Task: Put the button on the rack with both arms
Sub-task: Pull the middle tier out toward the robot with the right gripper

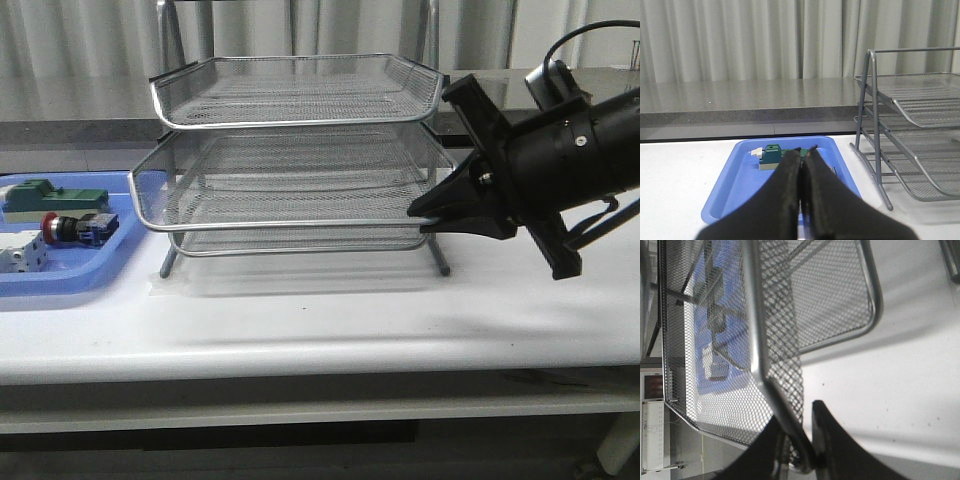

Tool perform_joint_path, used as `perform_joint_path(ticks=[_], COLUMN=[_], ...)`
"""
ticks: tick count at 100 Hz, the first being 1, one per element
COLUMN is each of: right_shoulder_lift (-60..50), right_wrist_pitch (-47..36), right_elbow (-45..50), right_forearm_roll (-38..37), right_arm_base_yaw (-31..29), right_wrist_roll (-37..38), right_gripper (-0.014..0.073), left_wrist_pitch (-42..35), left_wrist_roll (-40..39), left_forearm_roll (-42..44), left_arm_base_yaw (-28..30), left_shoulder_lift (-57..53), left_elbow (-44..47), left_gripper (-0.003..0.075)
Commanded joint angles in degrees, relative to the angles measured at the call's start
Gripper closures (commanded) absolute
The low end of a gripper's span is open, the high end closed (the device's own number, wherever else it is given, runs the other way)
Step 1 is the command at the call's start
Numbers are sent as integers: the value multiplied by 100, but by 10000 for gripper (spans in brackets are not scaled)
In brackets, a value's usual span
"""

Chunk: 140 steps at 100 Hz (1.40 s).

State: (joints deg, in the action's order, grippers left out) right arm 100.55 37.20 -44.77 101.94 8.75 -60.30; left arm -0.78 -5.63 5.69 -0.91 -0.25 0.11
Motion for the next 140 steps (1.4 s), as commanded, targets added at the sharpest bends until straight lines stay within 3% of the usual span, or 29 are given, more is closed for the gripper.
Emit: perform_joint_path(ticks=[1, 39, 85, 95, 110, 121, 140], right_shoulder_lift=[-422, -1295, -1451, -1451, -1451, -1453, -1457], right_wrist_pitch=[133, 166, 306, 321, 550, 612, 630], right_elbow=[171, 1037, 1168, 1168, 1168, 1168, 1168], right_forearm_roll=[-325, -325, -325, -325, -325, -325, -594], right_arm_base_yaw=[11, 11, 11, 11, 11, 11, 11], right_wrist_roll=[-250, -319, -330, -350, -460, -525, -571], right_gripper=[608, 608, 599, 516, 223, 63, 32], left_wrist_pitch=[-446, -446, -446, -446, -446, -446, -446], left_wrist_roll=[-51, -51, -51, -51, -51, -51, -51], left_forearm_roll=[0, 0, 0, 0, 0, 0, 0], left_arm_base_yaw=[-4, -4, -4, -4, -4, -4, -4], left_shoulder_lift=[-202, -202, -202, -202, -202, -202, -202], left_elbow=[261, 261, 261, 261, 261, 261, 261], left_gripper=[741, 741, 741, 741, 741, 741, 741])
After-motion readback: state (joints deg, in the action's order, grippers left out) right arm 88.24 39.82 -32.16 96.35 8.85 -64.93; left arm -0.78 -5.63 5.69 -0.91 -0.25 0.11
